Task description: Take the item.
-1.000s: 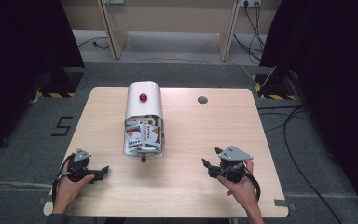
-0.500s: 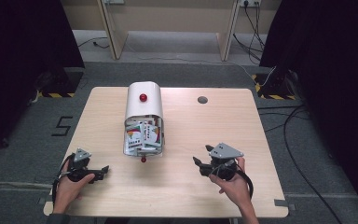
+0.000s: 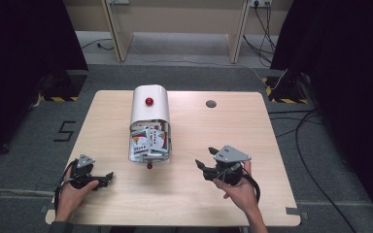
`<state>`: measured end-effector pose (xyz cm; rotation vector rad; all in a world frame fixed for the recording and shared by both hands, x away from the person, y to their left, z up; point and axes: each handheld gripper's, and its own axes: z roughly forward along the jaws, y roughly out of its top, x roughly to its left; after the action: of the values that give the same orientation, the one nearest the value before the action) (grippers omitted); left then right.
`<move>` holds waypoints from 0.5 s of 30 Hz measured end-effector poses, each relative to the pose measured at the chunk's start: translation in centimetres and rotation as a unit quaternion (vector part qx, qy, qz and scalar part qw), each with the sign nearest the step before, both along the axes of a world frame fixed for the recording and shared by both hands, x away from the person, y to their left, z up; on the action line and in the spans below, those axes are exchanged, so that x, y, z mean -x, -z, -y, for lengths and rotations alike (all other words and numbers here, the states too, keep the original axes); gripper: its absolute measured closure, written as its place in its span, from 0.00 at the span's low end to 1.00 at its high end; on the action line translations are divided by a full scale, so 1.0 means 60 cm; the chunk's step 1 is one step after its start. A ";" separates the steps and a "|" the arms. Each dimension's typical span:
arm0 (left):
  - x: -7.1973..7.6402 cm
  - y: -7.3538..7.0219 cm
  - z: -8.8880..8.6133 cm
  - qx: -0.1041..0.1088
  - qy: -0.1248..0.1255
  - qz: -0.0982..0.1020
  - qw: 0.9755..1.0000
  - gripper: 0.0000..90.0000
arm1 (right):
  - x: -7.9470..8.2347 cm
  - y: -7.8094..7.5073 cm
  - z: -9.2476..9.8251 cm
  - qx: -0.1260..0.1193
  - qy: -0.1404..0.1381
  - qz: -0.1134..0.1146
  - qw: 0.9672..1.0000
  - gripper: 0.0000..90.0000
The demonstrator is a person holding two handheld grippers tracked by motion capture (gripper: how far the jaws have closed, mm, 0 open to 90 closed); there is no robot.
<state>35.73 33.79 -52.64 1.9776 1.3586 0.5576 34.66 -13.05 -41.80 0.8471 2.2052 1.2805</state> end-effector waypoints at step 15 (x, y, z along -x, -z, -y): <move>-0.001 0.000 -0.001 0.000 -0.001 -0.001 1.000 0.00 | 0.004 -0.021 -0.026 -0.005 -0.025 0.015 1.000 0.42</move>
<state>35.77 33.82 -52.63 1.9773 1.3617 0.5584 34.41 -11.46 -40.55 0.7768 2.2117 1.3202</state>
